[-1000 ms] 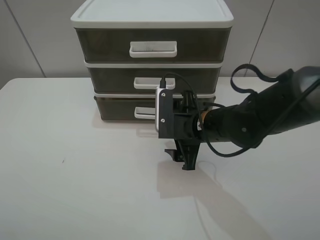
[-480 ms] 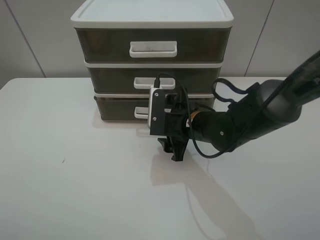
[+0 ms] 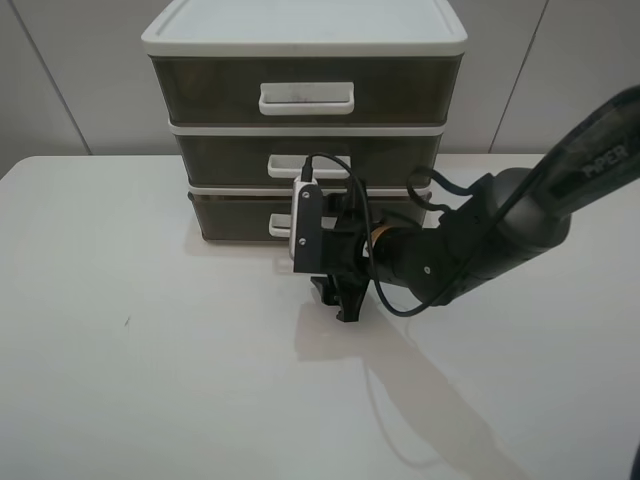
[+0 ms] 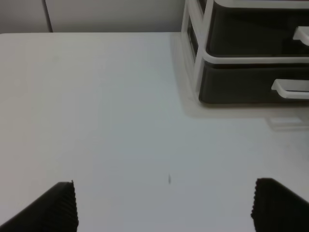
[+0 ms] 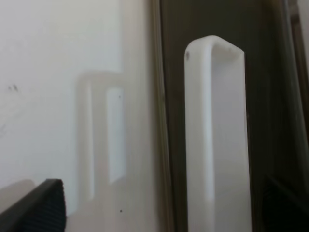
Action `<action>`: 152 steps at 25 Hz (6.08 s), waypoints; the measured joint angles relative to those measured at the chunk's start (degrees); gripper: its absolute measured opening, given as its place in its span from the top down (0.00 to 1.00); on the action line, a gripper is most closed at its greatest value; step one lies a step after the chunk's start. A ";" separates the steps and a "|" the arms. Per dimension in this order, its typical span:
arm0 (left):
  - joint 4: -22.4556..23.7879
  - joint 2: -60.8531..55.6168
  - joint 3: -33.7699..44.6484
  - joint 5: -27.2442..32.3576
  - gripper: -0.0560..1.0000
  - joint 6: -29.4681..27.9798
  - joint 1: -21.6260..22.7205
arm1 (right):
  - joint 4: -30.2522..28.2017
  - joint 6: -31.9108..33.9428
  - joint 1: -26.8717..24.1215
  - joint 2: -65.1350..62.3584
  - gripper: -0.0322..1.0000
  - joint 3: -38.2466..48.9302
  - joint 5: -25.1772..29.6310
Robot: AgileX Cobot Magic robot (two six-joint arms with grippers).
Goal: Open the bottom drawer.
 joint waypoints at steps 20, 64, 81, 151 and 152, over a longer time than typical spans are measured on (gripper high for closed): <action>0.00 0.00 0.00 0.00 0.24 0.00 0.00 | -0.19 0.00 0.00 1.58 0.19 -1.73 0.97; 0.00 0.00 0.00 0.00 0.24 0.00 0.00 | -0.02 0.04 1.14 1.19 0.87 -2.26 0.20; 0.00 0.00 0.00 0.00 0.24 0.00 0.00 | 9.29 -0.20 7.74 -7.41 0.87 6.95 4.23; 0.00 0.00 0.00 0.00 0.24 0.00 0.00 | 30.54 17.69 5.82 -42.45 0.27 9.76 32.59; 0.00 0.00 0.00 0.00 0.24 0.00 0.00 | 27.63 21.99 3.18 -43.53 0.27 9.76 34.92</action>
